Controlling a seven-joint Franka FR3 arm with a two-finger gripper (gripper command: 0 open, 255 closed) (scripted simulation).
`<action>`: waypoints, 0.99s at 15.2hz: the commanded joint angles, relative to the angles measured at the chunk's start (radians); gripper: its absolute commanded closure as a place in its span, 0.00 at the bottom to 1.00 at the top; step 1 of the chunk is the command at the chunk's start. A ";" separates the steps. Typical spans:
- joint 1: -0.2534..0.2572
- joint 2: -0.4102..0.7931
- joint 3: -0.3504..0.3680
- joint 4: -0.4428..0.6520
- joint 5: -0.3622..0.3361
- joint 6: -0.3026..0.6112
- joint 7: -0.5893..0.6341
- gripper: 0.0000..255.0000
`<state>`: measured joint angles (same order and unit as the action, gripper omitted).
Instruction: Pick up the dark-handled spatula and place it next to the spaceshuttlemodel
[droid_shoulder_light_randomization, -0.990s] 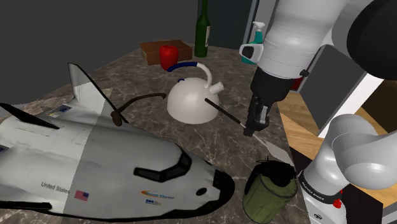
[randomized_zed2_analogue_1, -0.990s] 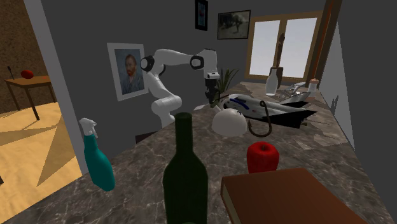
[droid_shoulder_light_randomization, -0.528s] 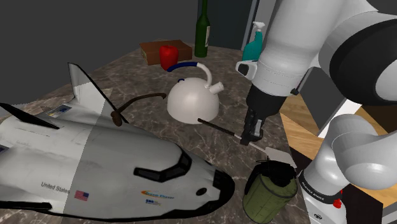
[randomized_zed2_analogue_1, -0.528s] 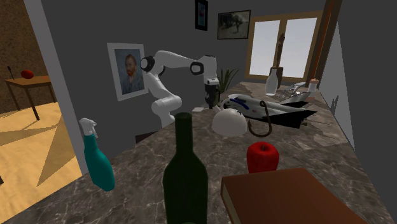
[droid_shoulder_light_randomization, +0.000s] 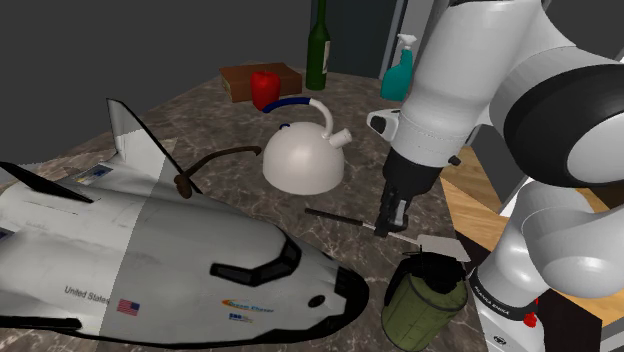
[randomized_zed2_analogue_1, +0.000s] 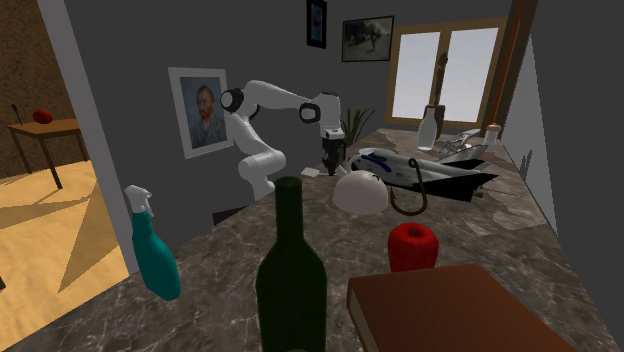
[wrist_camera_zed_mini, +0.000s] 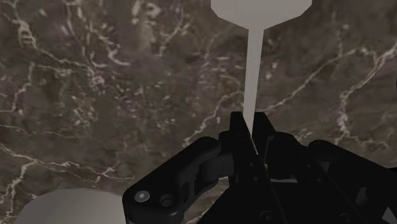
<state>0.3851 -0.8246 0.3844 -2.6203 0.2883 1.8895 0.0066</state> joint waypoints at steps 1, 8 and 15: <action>0.000 0.000 0.000 0.000 0.000 0.001 0.000 1.00; 0.000 0.000 0.000 0.000 0.000 0.000 0.000 0.00; -0.010 -0.012 -0.032 0.117 -0.028 -0.129 0.005 0.00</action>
<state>0.3772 -0.8391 0.3545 -2.5124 0.2631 1.7681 0.0119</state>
